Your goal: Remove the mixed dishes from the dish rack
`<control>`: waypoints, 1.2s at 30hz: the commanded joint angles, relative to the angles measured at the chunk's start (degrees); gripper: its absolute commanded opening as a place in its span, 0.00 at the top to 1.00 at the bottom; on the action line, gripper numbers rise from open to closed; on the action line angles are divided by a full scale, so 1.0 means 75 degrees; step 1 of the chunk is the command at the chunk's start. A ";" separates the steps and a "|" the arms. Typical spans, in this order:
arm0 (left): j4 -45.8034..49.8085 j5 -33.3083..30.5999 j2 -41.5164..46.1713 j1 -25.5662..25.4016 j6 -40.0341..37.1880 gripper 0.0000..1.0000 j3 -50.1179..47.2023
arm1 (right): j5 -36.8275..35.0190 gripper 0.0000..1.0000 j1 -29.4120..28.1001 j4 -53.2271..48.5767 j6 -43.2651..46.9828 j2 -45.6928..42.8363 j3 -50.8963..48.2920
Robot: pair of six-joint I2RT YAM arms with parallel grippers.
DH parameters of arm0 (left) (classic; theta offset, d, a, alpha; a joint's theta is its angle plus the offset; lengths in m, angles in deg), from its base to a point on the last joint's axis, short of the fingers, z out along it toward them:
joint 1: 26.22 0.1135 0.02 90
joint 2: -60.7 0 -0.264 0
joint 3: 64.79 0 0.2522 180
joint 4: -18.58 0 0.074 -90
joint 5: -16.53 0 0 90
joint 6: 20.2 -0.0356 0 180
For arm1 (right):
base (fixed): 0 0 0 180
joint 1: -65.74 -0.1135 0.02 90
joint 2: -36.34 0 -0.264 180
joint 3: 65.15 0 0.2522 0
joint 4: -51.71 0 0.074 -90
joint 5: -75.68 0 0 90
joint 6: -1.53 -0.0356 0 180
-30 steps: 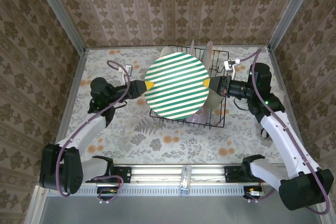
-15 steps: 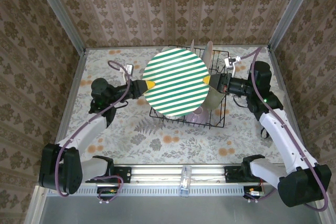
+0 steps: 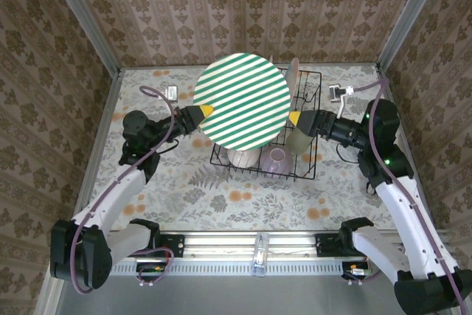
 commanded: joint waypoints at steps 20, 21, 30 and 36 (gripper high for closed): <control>0.2403 -0.1440 0.0235 0.3854 -0.0533 1.00 0.0437 | -0.1438 0.00 -0.0091 0.1549 0.0886 -0.1358 -0.2736; 0.2537 -0.1462 0.0032 0.3873 -0.0707 1.00 0.0465 | -0.1594 0.00 -0.0103 0.1684 0.0836 -0.1463 -0.2931; 0.2304 -0.1664 -0.2111 0.3940 -0.1082 1.00 0.0885 | -0.3065 0.00 -0.0662 0.1548 0.0978 -0.2641 -0.3678; 0.1976 -0.2015 -0.3754 0.3850 -0.1327 1.00 0.1409 | -0.3952 0.00 -0.1130 0.1410 0.1209 -0.2837 -0.3879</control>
